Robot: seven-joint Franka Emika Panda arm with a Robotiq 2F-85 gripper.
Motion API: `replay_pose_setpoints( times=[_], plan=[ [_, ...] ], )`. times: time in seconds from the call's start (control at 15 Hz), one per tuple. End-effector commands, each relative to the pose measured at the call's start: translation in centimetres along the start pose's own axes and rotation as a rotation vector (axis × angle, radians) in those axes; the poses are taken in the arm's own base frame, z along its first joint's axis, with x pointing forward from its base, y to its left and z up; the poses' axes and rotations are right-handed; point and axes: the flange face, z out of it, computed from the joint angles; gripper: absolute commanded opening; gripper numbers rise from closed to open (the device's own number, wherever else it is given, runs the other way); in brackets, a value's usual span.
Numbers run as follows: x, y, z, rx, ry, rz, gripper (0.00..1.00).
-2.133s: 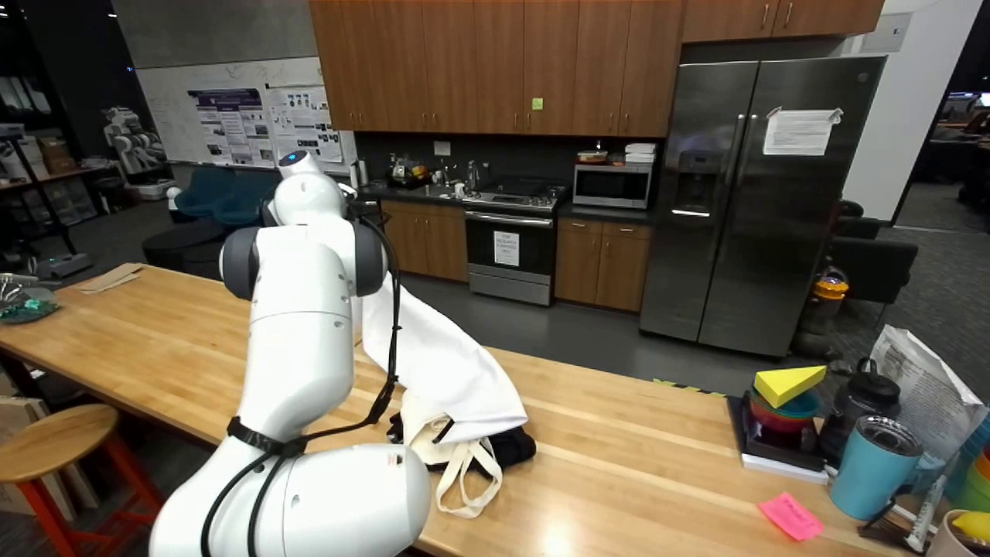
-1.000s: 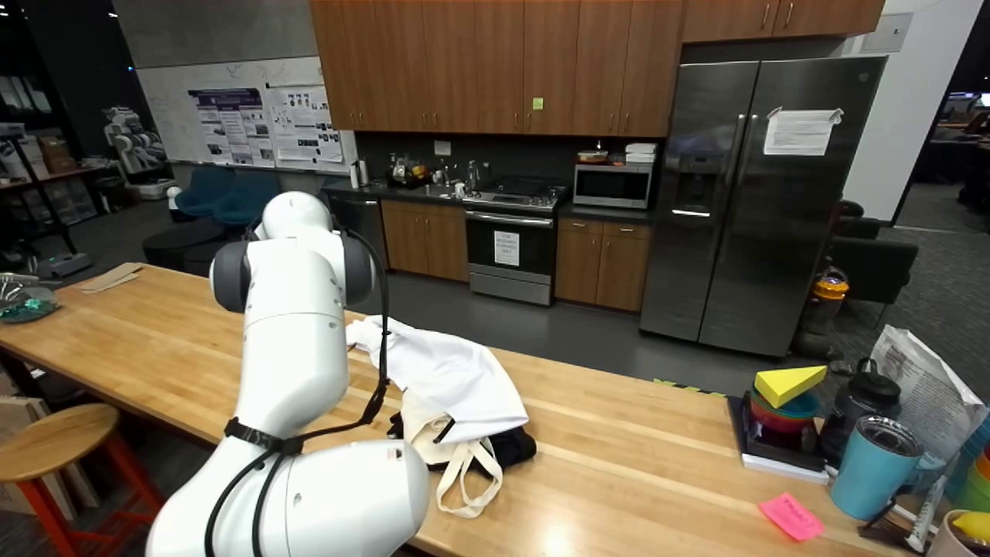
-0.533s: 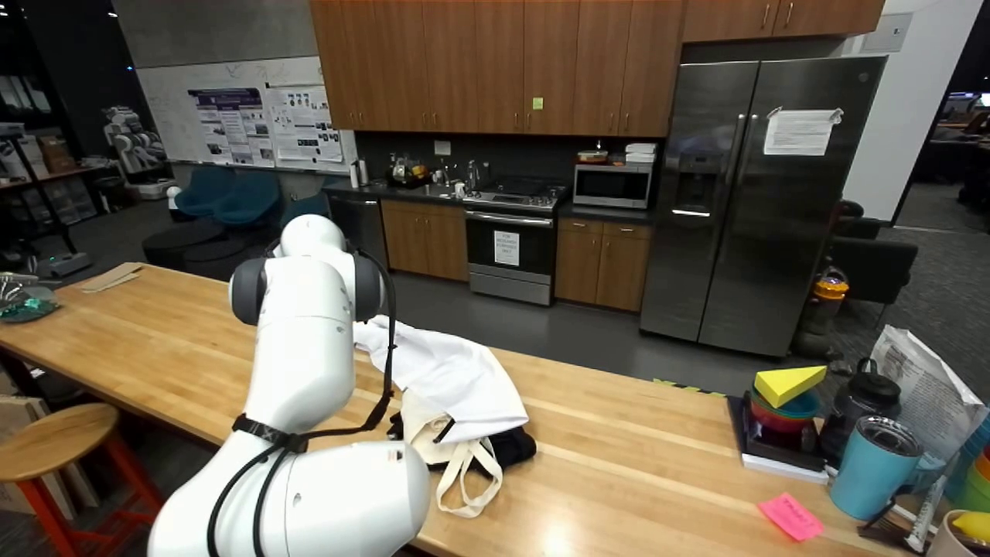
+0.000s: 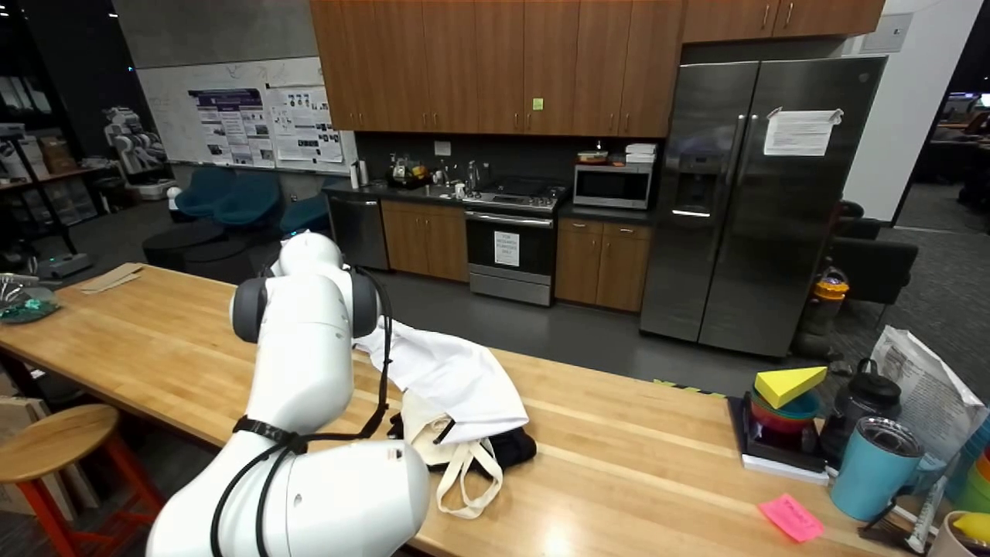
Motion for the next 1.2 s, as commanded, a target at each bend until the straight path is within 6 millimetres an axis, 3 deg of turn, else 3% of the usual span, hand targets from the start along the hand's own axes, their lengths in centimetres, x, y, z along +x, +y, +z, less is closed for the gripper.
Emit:
replay_pose_setpoints(
  times=[0.0,0.4,0.47,0.73,1.13],
  plan=[
    [0.8,-0.4,0.7,-0.005,0.026,-0.1,1.0],
    [1.3,-1.0,2.1,-0.009,0.043,-0.187,0.97],
    [1.3,-0.9,2.6,-0.006,0.048,-0.195,0.91],
    [1.1,-0.9,3.7,-0.007,0.033,-0.206,0.47],
    [0.6,-1.1,4.3,-0.019,-0.017,-0.229,0.01]
  ],
)
